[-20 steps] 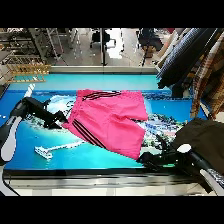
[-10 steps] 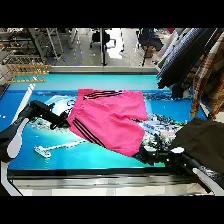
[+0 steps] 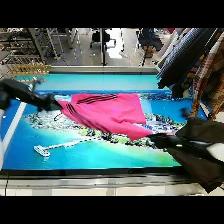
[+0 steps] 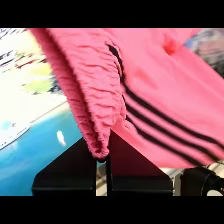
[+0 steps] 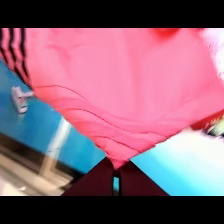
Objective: Fold the clothes and pants, and hang the long-sleeved shirts on hangers.
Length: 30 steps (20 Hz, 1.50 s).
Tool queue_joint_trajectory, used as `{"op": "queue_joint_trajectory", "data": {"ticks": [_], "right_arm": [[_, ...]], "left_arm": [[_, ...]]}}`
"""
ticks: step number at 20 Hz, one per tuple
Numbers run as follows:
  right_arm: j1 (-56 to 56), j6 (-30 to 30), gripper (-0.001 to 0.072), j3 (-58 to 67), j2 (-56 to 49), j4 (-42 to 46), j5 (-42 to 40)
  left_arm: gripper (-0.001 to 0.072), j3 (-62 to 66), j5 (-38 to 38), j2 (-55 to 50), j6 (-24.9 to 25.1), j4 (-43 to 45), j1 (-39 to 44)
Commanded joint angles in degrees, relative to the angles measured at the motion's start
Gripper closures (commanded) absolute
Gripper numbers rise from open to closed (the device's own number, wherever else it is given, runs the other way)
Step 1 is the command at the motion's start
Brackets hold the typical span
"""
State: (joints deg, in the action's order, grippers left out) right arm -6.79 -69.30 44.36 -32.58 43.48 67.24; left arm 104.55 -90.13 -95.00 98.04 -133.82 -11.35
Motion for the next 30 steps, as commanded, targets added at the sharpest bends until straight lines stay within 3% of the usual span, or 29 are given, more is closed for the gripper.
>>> {"op": "queue_joint_trajectory", "data": {"ticks": [1, 4, 7, 12, 15, 18, 21, 23, 25, 27, 30], "right_arm": [[-1.42, -7.28, 0.0701, 21.94, 13.16, 17.38, 7.04], [-1.4, -7.85, 0.0701, 42.77, 13.57, 15.58, 6.21], [-1.38, -7.28, 0.0701, 58.49, 9.99, 17.46, 5.14], [-1.38, -6.47, 0.0701, 62.64, -2.67, 25.53, 6.93], [-1.38, -6.47, 0.0701, 58.93, -15.32, 24.48, 8.9], [-1.36, -5.46, 0.0701, 51.67, -30.18, 21.14, 6.51], [-0.02, -3.48, 0.0701, 46.12, -44.37, 19.74, -1.66], [0.46, -3.52, 0.0701, 46.07, -51.32, 19.21, -6.25], [0.76, -3.58, 0.0701, 46.31, -54.55, 18.36, -8.28], [1.16, -3.48, 0.0701, 46.36, -53.72, 16.09, -5.25], [3.28, -3.04, 0.07, 46.34, -50.45, 15.21, 6.12]], "left_arm": [[0.0697, 8.94, -2.73, 13.0, 1.42, -5.77, -1.68], [0.0697, 14.88, -0.11, 25.11, 1.49, -5.95, -2.38], [0.0697, 14.88, 7.54, 37.73, 6.21, -4.63, -2.38], [0.0696, 12.07, 15.91, 43.87, 8.7, -2.29, -2.34], [0.0696, 1.73, 15.82, 39.34, 5.66, -2.56, -2.29], [0.0696, -11.93, 18.58, 31.12, 5.73, -2.54, 0.07], [0.0696, -22.29, 33.97, 18.01, 6.36, -2.47, 5.4], [0.0696, -22.4, 45.88, 6.25, 5.33, -4.04, 8.33], [0.0696, -18.67, 51.34, -4.11, 2.16, -6.01, 9.51], [0.0696, -12.41, 47.67, -10.95, -1.57, -5.97, 9.03], [0.0697, -4.98, 34.82, -13.94, -1.6, -5.27, 6.19]]}}
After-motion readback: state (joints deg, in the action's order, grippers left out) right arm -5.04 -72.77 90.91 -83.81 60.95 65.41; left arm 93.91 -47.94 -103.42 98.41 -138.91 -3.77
